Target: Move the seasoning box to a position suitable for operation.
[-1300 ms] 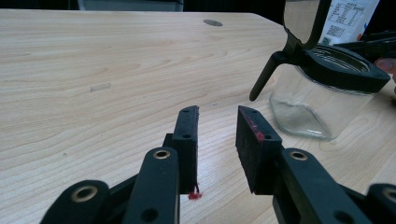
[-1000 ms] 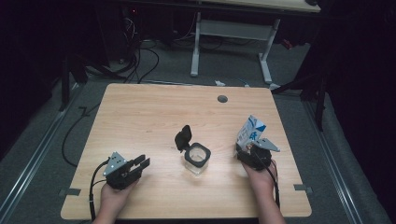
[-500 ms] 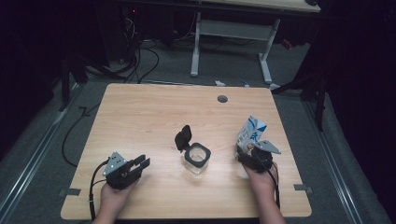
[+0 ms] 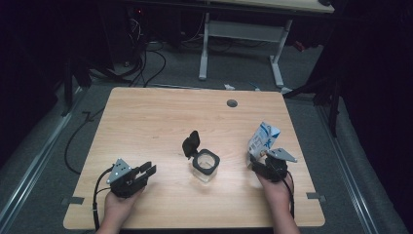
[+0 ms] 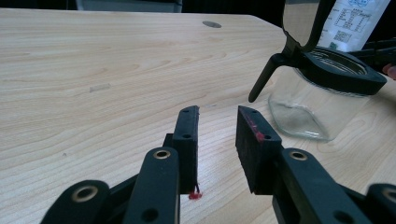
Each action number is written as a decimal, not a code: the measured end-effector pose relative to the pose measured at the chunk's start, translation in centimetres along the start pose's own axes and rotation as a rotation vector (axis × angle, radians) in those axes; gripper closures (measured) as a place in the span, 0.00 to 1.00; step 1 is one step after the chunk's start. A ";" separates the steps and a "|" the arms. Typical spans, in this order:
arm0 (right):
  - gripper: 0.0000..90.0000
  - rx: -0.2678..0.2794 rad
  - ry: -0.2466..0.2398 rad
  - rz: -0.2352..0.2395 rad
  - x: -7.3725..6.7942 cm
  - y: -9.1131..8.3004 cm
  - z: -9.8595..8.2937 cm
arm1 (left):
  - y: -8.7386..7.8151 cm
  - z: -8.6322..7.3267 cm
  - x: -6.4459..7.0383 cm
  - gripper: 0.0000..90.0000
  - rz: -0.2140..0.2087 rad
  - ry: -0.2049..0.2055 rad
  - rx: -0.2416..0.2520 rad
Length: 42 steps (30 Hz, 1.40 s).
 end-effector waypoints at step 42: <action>1.00 0.074 -0.065 0.019 -0.3 -2.1 -0.4 | -0.2 0.0 -0.1 0.77 -0.001 -0.007 0.007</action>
Point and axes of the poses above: each handheld gripper's, and its own axes: y roughly forward along the jaws, z roughly out of its top, x roughly to its right, the point moved 4 cm from there along y, roughly forward along the jaws, and after that the axes turned 14 degrees about -x, right-handed, at the moved point
